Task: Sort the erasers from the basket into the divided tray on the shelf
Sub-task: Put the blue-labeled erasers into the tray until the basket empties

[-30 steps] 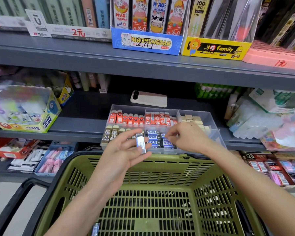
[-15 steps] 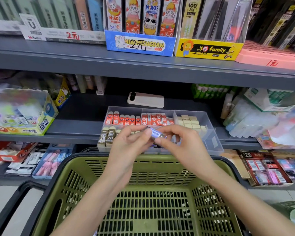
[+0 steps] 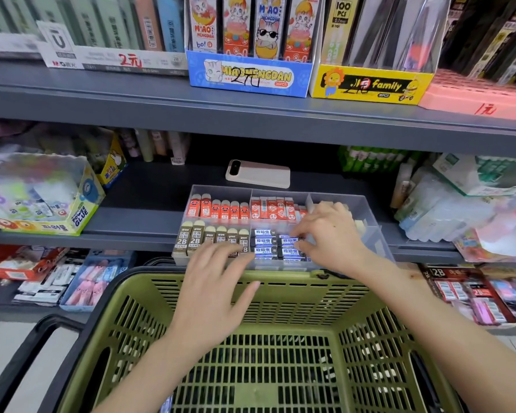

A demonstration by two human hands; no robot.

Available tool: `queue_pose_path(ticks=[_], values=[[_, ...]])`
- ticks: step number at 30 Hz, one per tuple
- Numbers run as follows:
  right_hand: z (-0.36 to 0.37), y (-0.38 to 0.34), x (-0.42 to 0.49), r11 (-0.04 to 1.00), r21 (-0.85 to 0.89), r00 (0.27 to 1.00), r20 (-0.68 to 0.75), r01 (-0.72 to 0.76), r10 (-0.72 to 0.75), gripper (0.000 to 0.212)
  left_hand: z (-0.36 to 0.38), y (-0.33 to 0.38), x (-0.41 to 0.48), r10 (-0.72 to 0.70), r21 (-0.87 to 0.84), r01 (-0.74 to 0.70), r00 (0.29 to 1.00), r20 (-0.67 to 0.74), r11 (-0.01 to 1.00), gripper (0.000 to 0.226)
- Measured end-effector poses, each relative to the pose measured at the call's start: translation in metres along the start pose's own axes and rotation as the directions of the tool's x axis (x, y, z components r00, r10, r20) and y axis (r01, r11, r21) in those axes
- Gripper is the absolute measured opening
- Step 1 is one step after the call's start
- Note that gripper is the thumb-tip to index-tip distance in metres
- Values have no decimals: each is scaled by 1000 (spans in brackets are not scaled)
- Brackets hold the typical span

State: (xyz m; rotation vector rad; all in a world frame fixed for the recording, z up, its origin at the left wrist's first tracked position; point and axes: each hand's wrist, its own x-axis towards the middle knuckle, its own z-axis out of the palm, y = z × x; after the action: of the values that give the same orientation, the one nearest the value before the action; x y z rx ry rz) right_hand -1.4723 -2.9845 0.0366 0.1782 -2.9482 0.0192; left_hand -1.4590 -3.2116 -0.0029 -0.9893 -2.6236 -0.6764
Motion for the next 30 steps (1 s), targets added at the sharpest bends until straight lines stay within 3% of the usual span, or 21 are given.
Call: queue_pose_path(ticks=[6,8,12,14,16,18,20,23,26,28,30], values=[[3,0,-7,998,-43,999,-4,46,-47,22,2,-3,-1,23,40,-24,999,23,999,36],[-2,-6,-13,998,-34,995,-84,44,-46,22,0,-2,-2,31,27,-31,1000,3,999,35],[-13,-36,-47,926,353,940,-341,134,-5,18,-12,-5,-10,61,13,-60,997,-57,998,30],[-4,-58,-74,805,575,973,-232,146,-11,22,-22,-11,-22,68,27,-66,994,-86,997,27],[19,-80,-101,728,686,995,57,18,-77,22,-31,-18,-38,60,48,-56,993,-103,997,26],[54,-100,-126,780,618,898,391,-96,-200,32,-41,-24,-56,31,57,-26,995,-94,998,26],[94,-114,-150,850,524,759,575,-53,-307,47,-49,-28,-73,-4,57,8,997,-72,998,28],[141,-124,-178,894,424,615,668,147,-418,78,-59,-33,-94,-61,48,62,998,-23,997,32],[168,-129,-191,879,376,567,671,294,-477,95,-63,-34,-110,-118,19,117,993,13,993,35],[177,-130,-190,849,375,566,634,372,-528,92,-64,-32,-116,-150,-7,150,989,18,989,36],[182,-131,-184,814,386,580,572,433,-580,74,-64,-31,-120,-186,-42,186,982,21,982,35]])
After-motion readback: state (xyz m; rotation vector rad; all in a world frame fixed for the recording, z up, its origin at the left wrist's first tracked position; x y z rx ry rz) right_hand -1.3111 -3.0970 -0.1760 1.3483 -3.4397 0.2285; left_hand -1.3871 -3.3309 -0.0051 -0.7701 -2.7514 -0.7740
